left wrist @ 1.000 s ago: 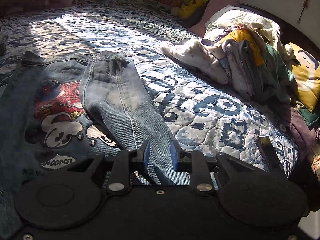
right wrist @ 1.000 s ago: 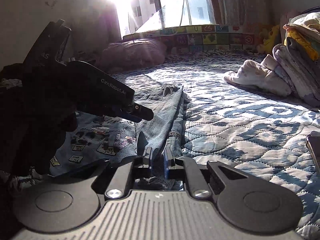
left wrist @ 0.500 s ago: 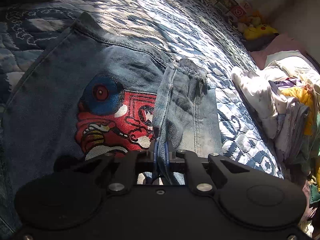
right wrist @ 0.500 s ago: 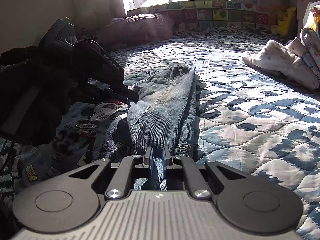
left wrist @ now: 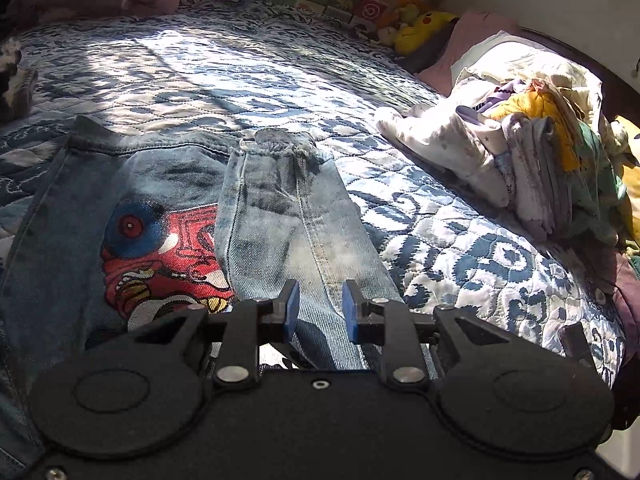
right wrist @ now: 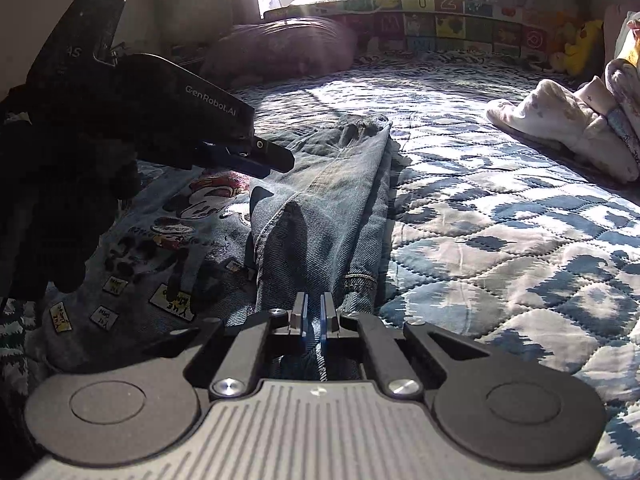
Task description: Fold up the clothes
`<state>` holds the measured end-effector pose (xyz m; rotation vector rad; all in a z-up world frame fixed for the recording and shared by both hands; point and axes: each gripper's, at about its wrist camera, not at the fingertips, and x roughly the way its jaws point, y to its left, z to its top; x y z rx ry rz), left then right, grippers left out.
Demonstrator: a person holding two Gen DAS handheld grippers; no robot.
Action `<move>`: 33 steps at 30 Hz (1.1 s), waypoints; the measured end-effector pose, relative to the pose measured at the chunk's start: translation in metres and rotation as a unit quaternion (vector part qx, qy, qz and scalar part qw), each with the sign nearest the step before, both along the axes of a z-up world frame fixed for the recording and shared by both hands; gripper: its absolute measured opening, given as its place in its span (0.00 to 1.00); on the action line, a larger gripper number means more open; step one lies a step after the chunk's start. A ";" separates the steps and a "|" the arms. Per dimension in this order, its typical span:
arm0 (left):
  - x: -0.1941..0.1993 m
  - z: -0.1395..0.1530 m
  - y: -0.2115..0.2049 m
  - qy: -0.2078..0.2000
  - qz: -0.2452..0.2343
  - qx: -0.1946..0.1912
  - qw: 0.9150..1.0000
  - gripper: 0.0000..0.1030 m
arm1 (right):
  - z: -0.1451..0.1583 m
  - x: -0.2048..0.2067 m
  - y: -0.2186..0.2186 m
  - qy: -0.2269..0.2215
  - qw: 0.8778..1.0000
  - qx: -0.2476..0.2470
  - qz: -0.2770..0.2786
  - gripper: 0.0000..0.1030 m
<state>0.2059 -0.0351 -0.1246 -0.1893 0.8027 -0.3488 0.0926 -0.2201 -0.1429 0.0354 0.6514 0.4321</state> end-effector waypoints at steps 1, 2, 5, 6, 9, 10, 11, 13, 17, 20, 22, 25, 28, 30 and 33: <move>0.002 -0.011 -0.009 0.013 -0.013 0.021 1.000 0.28 | 0.001 0.000 0.001 0.002 1.000 -0.004 -0.002 0.04; 0.001 -0.013 -0.009 -0.001 -0.013 0.021 1.000 0.30 | 0.002 -0.001 0.002 0.004 1.000 -0.007 -0.003 0.04; -0.006 0.003 0.001 0.005 0.009 -0.028 1.000 0.40 | 0.014 -0.013 -0.002 -0.002 1.000 -0.002 -0.016 0.06; -0.012 0.009 0.006 -0.001 0.016 -0.035 0.999 0.44 | 0.018 -0.020 -0.005 -0.009 1.000 0.006 -0.020 0.09; -0.030 0.022 0.024 -0.013 0.036 -0.054 0.998 0.48 | 0.028 -0.044 -0.011 -0.029 0.998 0.042 -0.033 0.13; -0.038 0.024 0.034 -0.014 0.046 -0.065 0.997 0.50 | 0.030 -0.053 -0.009 -0.035 0.998 0.045 -0.029 0.14; -0.046 0.025 0.044 -0.014 0.055 -0.076 0.995 0.54 | 0.030 -0.062 -0.006 -0.039 0.998 0.047 -0.020 0.14; -0.064 0.024 0.068 -0.006 0.074 -0.094 0.993 0.59 | 0.029 -0.077 0.001 -0.043 0.998 0.047 -0.001 0.14; -0.108 0.022 0.129 0.002 0.133 -0.118 0.984 0.63 | 0.021 -0.092 0.027 -0.040 0.998 0.015 0.050 0.19; -0.134 0.018 0.177 -0.001 0.199 -0.124 0.972 0.63 | 0.018 -0.096 0.040 -0.040 0.997 0.003 0.073 0.21; -0.146 0.012 0.206 0.001 0.245 -0.134 0.960 0.63 | 0.015 -0.099 0.047 -0.037 0.996 -0.002 0.084 0.23; -0.164 0.004 0.250 0.005 0.312 -0.149 0.938 0.63 | 0.011 -0.099 0.047 -0.028 0.996 0.007 0.086 0.28; -0.182 -0.005 0.293 0.008 0.376 -0.164 0.912 0.63 | 0.011 -0.100 0.045 -0.025 0.997 0.012 0.078 0.30; -0.180 -0.012 0.310 0.002 0.389 -0.188 0.902 0.63 | 0.010 -0.097 0.042 -0.019 0.997 0.019 0.072 0.30; -0.174 -0.019 0.331 -0.013 0.408 -0.217 0.887 0.61 | 0.010 -0.096 0.040 -0.013 0.997 0.022 0.068 0.30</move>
